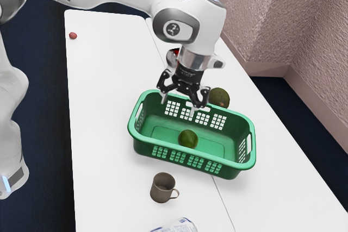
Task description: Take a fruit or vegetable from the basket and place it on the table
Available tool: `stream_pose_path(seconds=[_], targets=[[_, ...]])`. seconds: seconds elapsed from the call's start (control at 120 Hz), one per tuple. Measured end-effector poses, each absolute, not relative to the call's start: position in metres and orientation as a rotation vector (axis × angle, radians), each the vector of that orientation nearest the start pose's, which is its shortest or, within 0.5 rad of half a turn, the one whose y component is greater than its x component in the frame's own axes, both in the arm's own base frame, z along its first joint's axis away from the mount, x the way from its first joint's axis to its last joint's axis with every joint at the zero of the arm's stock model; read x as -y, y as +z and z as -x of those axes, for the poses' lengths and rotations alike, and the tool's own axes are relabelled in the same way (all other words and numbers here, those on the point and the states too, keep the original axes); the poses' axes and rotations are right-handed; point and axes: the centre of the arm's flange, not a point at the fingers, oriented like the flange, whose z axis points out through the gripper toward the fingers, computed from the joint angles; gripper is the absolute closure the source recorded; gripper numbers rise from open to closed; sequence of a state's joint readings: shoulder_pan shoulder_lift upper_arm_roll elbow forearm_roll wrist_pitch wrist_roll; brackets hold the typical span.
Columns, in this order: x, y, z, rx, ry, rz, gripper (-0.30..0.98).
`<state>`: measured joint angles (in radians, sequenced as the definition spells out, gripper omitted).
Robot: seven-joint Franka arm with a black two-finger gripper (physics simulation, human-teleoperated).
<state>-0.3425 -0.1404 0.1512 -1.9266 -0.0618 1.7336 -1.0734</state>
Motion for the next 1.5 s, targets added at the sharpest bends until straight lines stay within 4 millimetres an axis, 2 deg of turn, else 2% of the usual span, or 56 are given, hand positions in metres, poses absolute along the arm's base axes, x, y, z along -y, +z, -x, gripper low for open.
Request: stream_pose_path(seconds=[0.217,0.383,0.525,0.592,0.833,0.908,1.083,1.5], targets=[[0.102,0.535,-0.502,1.519,0.172,2.768,0.00],[0.111,0.532,-0.507,1.511,0.061,2.756,0.00],[0.142,0.525,-0.508,1.459,0.017,2.791,0.00],[0.150,0.519,-0.508,1.453,0.022,2.794,0.00],[0.140,0.490,-0.512,1.523,0.074,2.748,0.00],[0.138,0.484,-0.512,1.536,0.082,2.741,0.00],[0.120,0.476,-0.520,1.590,0.081,2.714,0.00],[0.146,0.444,-0.536,1.563,0.017,2.760,0.00]])
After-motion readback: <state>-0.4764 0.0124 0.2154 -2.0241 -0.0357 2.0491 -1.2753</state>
